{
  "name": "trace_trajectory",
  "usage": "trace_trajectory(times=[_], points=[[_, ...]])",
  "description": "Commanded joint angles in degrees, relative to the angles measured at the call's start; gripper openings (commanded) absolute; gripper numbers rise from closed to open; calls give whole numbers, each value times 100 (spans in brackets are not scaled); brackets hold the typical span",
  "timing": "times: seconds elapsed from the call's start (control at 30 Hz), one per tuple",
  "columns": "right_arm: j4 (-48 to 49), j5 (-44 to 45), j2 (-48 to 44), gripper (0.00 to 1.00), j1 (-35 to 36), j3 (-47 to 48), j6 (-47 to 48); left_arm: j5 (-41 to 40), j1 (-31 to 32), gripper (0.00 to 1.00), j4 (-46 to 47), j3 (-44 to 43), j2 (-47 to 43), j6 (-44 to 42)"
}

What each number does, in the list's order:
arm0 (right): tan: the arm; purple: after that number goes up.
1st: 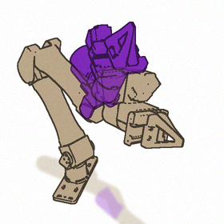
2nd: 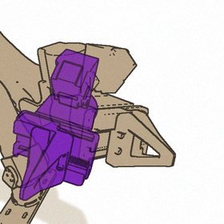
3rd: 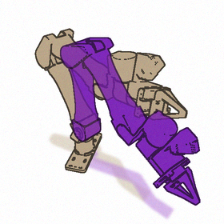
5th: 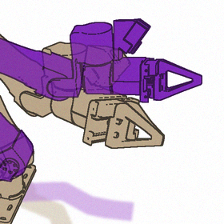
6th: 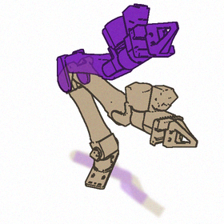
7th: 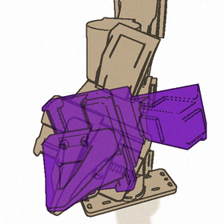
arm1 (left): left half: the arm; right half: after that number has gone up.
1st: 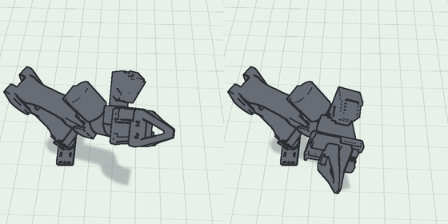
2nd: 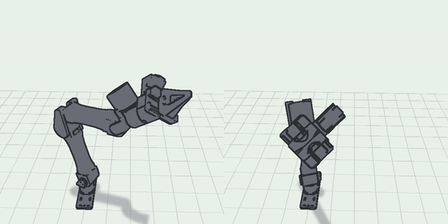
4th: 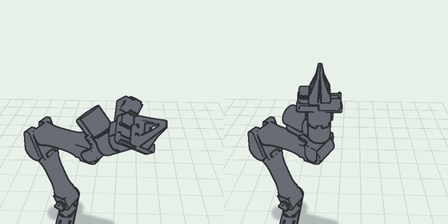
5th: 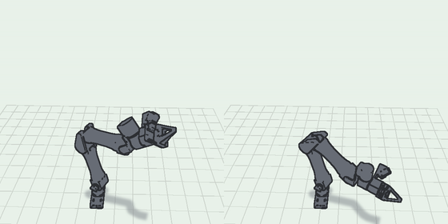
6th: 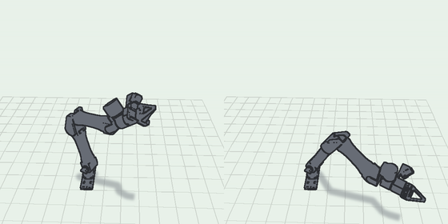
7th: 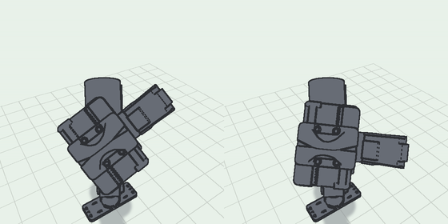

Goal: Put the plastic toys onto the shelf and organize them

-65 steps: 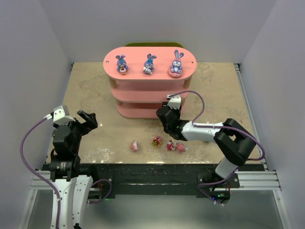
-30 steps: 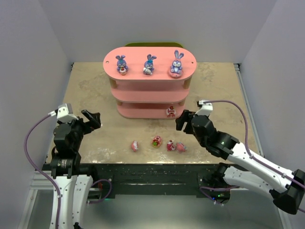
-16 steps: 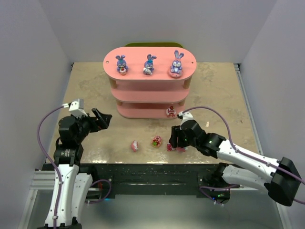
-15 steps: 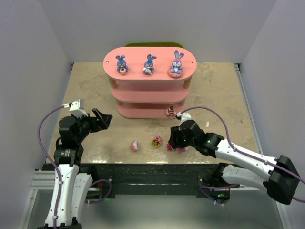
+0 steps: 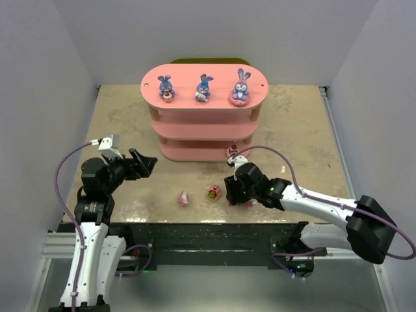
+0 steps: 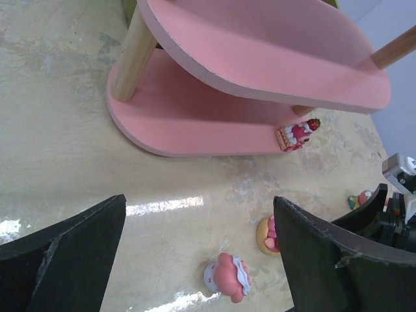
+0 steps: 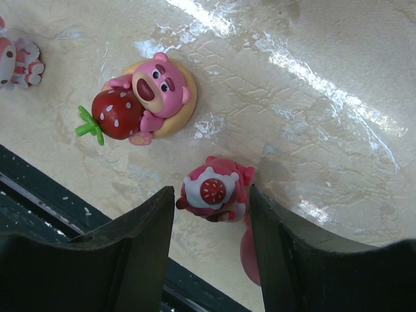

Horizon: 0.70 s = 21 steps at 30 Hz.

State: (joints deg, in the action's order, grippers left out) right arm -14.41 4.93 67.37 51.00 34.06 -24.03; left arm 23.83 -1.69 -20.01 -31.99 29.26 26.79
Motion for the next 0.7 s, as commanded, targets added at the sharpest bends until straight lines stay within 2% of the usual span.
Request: trace_trajectory(times=[0.0, 0.23, 0.37, 0.4, 0.5, 0.53, 0.67], points=[[299, 148, 170, 52, 24, 311, 346, 121, 38, 99, 261, -9, -25, -103], [369, 122, 320, 46, 15, 329, 356, 113, 38, 99, 261, 0, -69, -112], [308, 271, 443, 31, 15, 329, 154, 113, 38, 100, 252, 0, -87, -112], [308, 280, 443, 18, 15, 320, 110, 104, 38, 100, 252, 0, -87, -112], [316, 438, 312, 3, 15, 276, -84, 104, 29, 100, 252, 8, -95, -112], [316, 474, 216, 1, 15, 276, -154, 95, 37, 99, 252, 8, -95, -112], [290, 676, -39, 0, 15, 294, -269, 86, 38, 99, 243, 0, -95, -112]])
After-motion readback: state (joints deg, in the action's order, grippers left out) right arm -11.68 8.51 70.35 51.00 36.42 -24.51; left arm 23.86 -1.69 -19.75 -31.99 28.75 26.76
